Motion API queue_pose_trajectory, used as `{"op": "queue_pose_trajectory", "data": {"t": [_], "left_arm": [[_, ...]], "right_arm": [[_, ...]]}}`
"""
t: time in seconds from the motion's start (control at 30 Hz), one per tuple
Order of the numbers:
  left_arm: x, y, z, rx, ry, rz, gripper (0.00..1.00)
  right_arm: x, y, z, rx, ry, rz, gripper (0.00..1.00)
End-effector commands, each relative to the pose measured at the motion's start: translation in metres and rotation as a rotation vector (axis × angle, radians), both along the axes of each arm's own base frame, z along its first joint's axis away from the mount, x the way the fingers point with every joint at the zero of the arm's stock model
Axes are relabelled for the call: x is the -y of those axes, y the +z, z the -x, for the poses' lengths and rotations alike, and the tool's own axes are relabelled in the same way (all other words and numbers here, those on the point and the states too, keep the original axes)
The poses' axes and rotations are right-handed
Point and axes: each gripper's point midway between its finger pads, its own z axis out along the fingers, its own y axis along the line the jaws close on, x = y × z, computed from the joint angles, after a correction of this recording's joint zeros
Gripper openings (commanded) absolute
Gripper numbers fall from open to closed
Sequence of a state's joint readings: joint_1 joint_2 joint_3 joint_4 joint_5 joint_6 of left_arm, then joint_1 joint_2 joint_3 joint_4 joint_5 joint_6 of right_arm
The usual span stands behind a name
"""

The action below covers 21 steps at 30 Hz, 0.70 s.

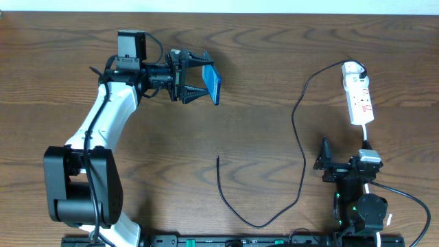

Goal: Plug charger to phone and switch on socket
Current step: 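Rotate the held phone with the left gripper, tilting its screen toward center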

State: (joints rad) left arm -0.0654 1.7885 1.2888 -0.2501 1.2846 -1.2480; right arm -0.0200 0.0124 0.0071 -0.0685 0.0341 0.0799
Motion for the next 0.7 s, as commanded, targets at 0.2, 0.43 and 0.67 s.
{"op": "queue_pose_trajectory", "data": {"t": [0.2, 0.43, 0.67], "left_arm": [[-0.007, 0.002, -0.01, 0.087, 0.056, -0.076, 0.07], [-0.018, -0.015, -0.024, 0.084, 0.146, -0.178, 0.07], [-0.035, -0.043, -0.03, 0.028, 0.242, -0.318, 0.07]], "right_arm": [[-0.002, -0.001, 0.0, 0.0, 0.004, -0.012, 0.99], [-0.002, -0.001, 0.0, 0.0, 0.004, -0.012, 0.99], [-0.002, -0.001, 0.0, 0.0, 0.004, -0.012, 0.99]]}}
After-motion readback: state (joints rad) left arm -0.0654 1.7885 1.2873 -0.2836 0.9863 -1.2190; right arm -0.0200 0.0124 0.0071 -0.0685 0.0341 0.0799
